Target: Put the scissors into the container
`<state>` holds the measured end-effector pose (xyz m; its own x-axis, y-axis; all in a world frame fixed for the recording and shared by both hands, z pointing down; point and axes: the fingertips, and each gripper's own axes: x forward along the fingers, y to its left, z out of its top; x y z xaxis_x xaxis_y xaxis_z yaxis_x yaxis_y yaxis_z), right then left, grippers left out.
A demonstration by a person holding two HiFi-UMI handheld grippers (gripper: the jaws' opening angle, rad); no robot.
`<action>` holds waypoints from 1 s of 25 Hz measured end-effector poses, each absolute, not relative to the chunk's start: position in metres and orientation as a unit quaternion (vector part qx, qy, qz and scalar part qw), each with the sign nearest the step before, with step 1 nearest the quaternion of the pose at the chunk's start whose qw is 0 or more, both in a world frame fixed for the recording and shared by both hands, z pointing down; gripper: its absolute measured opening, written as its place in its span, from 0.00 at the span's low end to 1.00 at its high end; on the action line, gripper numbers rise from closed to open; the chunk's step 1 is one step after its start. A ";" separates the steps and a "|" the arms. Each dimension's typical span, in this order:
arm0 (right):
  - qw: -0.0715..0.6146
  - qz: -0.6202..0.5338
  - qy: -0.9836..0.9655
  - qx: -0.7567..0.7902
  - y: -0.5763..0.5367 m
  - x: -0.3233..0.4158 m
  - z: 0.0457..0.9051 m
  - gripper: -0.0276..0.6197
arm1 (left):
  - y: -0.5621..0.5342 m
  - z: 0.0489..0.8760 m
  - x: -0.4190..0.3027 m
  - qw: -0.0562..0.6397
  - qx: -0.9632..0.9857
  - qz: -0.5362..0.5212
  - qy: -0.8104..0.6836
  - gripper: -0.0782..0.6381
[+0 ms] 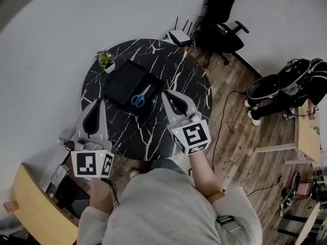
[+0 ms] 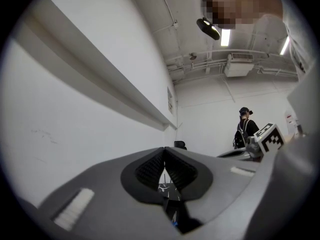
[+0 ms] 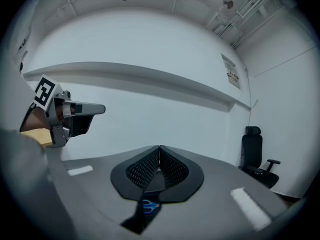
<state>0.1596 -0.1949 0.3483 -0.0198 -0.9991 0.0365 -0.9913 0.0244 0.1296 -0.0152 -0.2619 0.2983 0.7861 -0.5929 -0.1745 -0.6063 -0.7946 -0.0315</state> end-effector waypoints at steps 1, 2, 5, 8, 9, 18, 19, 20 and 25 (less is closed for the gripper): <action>0.056 -0.038 -0.708 0.703 -0.191 0.160 0.344 0.05 | -0.261 0.298 -0.014 0.043 -0.946 0.079 0.313 0.19; 0.052 -0.042 -0.703 0.708 -0.187 0.159 0.339 0.05 | -0.260 0.298 -0.014 0.044 -0.947 0.080 0.308 0.19; 0.039 -0.050 -0.692 0.719 -0.175 0.158 0.326 0.05 | -0.255 0.296 -0.012 0.045 -0.951 0.083 0.295 0.19; 0.031 -0.060 -0.679 0.731 -0.163 0.158 0.313 0.05 | -0.251 0.291 -0.010 0.047 -0.954 0.087 0.284 0.19; 0.029 -0.065 -0.674 0.735 -0.159 0.158 0.309 0.05 | -0.250 0.291 -0.009 0.047 -0.955 0.088 0.281 0.19; 0.008 -0.090 -0.640 0.763 -0.129 0.156 0.289 0.05 | -0.240 0.287 -0.008 0.047 -0.961 0.095 0.255 0.19; 0.007 -0.091 -0.637 0.765 -0.126 0.156 0.288 0.05 | -0.239 0.287 -0.007 0.046 -0.962 0.095 0.253 0.19; 0.007 -0.092 -0.635 0.767 -0.123 0.156 0.287 0.05 | -0.238 0.287 -0.006 0.046 -0.962 0.095 0.250 0.19; 0.007 -0.095 -0.625 0.774 -0.114 0.154 0.287 0.05 | -0.233 0.288 -0.003 0.045 -0.965 0.097 0.238 0.19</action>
<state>0.1536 -0.1136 0.2871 0.1997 -0.9700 -0.1389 -0.9673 -0.2178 0.1302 -0.0029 -0.2329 0.2882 0.8679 -0.4505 -0.2092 -0.4679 -0.8829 -0.0398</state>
